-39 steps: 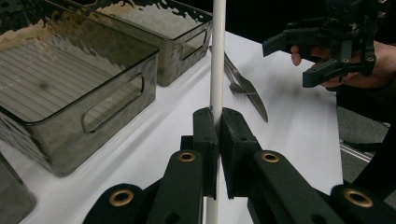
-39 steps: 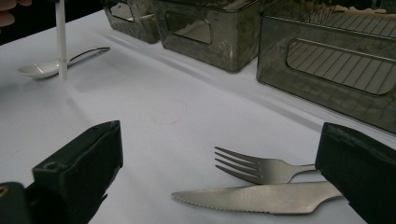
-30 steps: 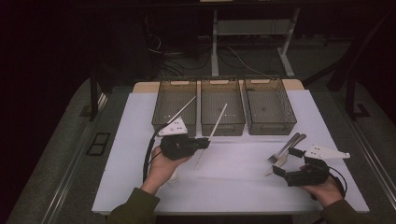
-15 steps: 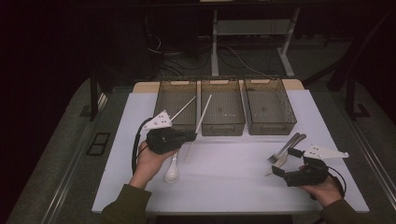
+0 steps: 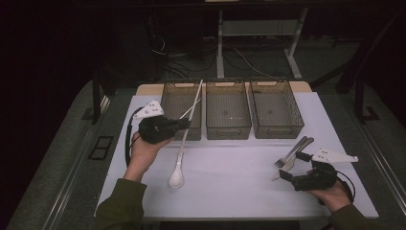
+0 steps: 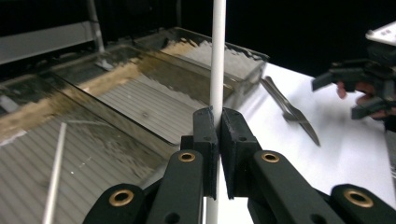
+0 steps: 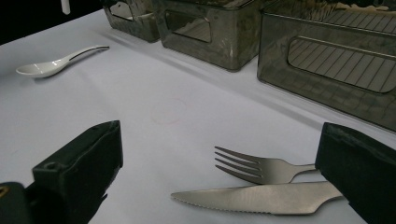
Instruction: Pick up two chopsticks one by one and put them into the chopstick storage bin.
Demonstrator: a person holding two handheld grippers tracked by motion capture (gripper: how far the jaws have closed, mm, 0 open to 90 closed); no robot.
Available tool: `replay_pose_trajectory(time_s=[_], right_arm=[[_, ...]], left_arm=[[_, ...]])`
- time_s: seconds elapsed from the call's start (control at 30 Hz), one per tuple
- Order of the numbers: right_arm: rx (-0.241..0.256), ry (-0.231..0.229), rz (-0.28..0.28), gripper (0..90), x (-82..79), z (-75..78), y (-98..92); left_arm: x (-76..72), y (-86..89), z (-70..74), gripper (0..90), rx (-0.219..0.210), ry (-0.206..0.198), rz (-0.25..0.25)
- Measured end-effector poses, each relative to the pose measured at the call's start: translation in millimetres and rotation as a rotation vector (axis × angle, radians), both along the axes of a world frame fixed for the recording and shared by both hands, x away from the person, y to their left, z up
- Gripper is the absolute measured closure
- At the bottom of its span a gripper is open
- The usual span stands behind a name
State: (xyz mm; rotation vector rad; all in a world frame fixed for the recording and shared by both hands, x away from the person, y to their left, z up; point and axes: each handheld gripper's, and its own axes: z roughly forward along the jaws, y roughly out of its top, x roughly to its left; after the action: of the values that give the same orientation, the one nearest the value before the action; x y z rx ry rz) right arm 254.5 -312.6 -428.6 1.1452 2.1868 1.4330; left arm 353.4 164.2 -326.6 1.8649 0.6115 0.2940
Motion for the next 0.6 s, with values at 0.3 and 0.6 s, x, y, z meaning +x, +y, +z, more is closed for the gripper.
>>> replay_pose_trajectory(time_s=[0.3,0.6], right_arm=[[-0.009,-0.005,0.002,0.7,0.6,-0.5,-0.7],[-0.006,-0.005,0.001,0.7,0.6,-0.4,-1.4]], left_arm=[[30.6,9.8,23.6,84.4,0.003,-0.049,0.053],[64.4,6.1,20.3,84.4,0.054,-0.042,0.112]])
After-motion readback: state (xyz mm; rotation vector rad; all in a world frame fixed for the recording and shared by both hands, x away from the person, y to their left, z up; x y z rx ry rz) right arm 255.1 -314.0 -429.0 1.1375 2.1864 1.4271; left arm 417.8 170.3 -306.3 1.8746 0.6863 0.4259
